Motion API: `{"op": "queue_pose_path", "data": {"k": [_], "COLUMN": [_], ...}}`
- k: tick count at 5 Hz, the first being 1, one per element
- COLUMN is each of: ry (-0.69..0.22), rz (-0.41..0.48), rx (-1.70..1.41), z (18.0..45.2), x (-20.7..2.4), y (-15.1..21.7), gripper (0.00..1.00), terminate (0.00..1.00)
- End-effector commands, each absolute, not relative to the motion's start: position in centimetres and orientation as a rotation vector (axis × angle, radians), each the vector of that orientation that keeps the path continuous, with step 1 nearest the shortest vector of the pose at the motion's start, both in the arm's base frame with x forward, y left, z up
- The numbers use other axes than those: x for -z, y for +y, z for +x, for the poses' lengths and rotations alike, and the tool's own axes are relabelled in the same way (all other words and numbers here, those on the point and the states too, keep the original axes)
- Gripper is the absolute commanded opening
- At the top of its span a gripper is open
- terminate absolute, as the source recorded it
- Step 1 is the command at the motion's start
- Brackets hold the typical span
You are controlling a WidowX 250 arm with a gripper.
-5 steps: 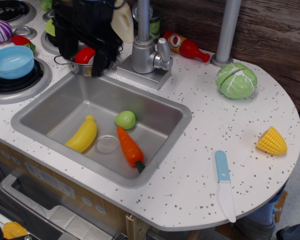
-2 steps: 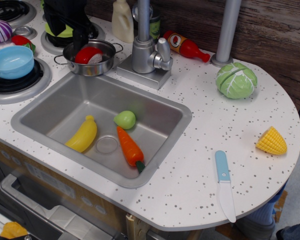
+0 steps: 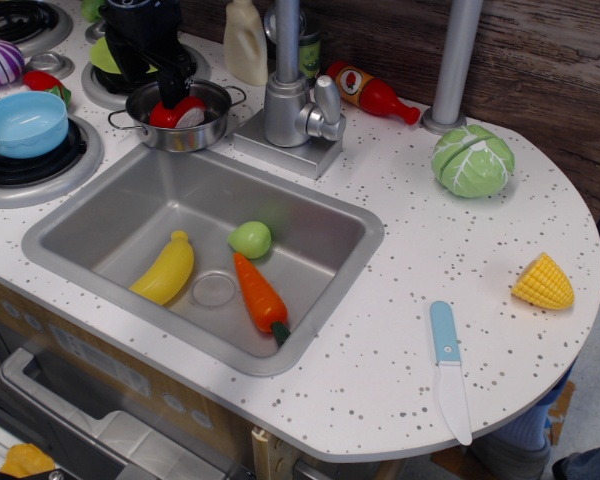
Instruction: Take sushi out of pan
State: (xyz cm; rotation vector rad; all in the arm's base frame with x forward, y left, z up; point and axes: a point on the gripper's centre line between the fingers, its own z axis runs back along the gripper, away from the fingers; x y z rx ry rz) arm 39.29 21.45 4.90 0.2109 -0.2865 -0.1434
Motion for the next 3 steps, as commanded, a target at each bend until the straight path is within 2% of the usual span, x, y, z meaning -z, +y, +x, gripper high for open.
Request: {"op": "queue_pose_path", "data": {"k": [1,3], "ry": [-0.339,-0.361], "rz": [0.221,0.151], "rx": [0.175,0.197], "z": [39.9,40.0], "x": [-5.8,-3.5], "y": [21.7,21.5], "gripper": [1.0,1.0], "terminate": [0.0,0.0]}}
